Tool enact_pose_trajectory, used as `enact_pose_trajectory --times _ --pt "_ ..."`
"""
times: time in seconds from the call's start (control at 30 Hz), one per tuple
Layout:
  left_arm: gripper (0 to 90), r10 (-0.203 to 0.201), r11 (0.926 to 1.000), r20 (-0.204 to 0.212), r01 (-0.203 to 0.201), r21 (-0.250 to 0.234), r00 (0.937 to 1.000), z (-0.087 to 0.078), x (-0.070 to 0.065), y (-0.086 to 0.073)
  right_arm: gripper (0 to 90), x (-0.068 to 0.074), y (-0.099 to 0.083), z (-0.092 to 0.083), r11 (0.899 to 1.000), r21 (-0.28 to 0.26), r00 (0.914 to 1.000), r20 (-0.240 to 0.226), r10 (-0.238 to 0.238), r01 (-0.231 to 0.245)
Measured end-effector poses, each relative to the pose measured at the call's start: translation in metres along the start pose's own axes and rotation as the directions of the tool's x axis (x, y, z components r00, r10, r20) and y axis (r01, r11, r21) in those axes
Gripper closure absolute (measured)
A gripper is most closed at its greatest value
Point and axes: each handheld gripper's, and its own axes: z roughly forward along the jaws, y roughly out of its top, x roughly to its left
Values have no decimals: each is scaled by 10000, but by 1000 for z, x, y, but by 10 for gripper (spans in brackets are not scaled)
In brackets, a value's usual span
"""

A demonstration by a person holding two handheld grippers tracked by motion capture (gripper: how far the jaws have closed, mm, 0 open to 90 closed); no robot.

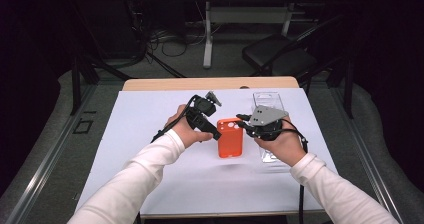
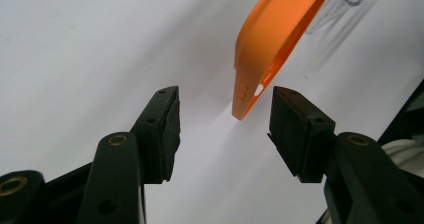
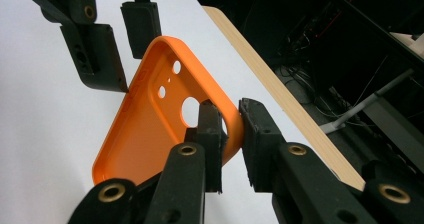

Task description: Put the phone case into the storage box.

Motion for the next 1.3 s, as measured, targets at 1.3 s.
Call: enact_pose_trajectory --times 1.3 --pt "275 287 9859 -263 -326 -1640 9992 -9 23 -32 795 -32 -9 -10 9959 -879 9992 367 -180 211"
